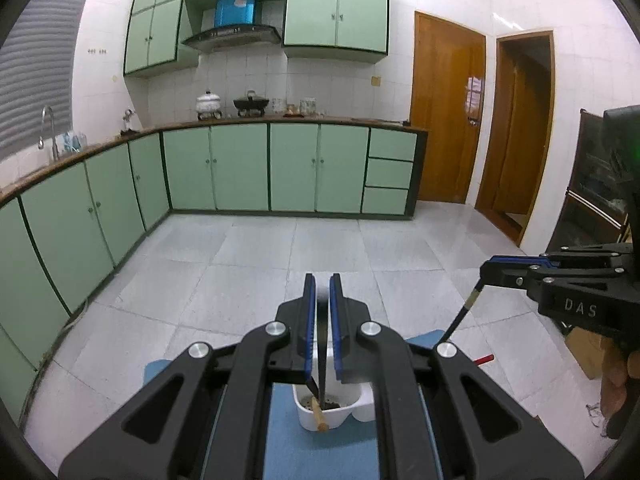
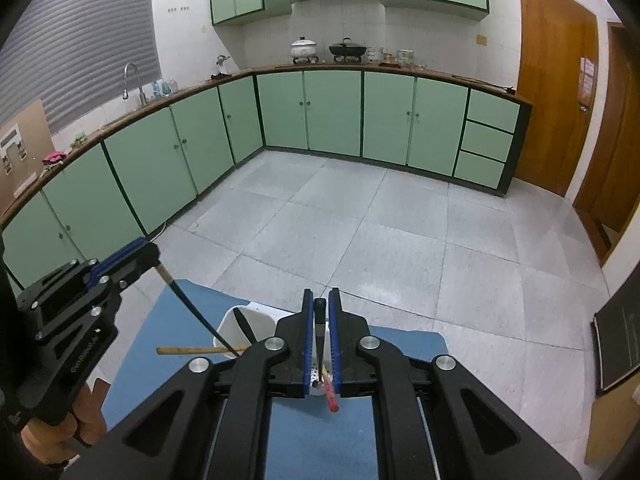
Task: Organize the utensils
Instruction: 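Lower both black chopsticks into the white holder and open both tools, then move both tools back over the remaining chopsticks on the table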
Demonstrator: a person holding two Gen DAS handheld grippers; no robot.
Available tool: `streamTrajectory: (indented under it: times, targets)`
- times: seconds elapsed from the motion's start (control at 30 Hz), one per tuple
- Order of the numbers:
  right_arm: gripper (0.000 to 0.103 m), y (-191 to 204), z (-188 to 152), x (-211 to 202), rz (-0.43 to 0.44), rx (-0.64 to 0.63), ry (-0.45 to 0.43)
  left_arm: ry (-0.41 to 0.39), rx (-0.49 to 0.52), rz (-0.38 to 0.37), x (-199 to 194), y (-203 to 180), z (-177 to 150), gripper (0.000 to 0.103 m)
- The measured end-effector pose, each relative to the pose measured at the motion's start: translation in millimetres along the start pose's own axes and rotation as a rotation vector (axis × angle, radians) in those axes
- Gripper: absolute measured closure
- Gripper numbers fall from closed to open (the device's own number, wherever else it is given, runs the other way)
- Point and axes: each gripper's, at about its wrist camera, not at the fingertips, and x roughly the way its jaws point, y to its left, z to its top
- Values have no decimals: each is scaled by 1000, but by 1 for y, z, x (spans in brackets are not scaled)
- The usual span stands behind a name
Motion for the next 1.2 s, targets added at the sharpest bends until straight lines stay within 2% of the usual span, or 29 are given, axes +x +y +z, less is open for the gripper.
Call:
streamTrajectory:
  times: [0.27,0.33,0.43,0.53,0.67,0.7,0.93,1.0,1.07,1.13,1.2]
  targets:
    - [95,0,-11,-49,-4,-1,-55,-41,16,3,-53,6,17,91]
    - [94,4,-14,-64,3,-2,-69,-53,15,6,-69,8,18,79]
    - [91,5,-28,-87,20,3,-94,-69,29,0,-95,9,13,78]
    - [91,9,-55,-112,26,-15,-128,-68,37,-15,-128,10,-11,75]
    - [91,16,-130,-137,48,-20,-153,-49,65,-32,-162,8,-70,73]
    - [90,19,-157,-140,43,-21,-160,-39,74,-31,-172,6,-96,73]
    - [90,66,-346,-123,43,-72,-51,65,52,-25,-215,4,-237,72]
    - [90,78,-391,-119,57,-49,-11,97,-6,-29,-225,5,-270,72]
    - [90,89,-429,-116,58,-40,17,160,-32,-45,-229,-3,-304,72]
    - [89,99,-449,-116,63,-41,35,212,-54,-67,-232,-12,-331,72]
    - [89,110,-465,-114,77,-41,49,237,-89,-58,-234,-14,-350,72]
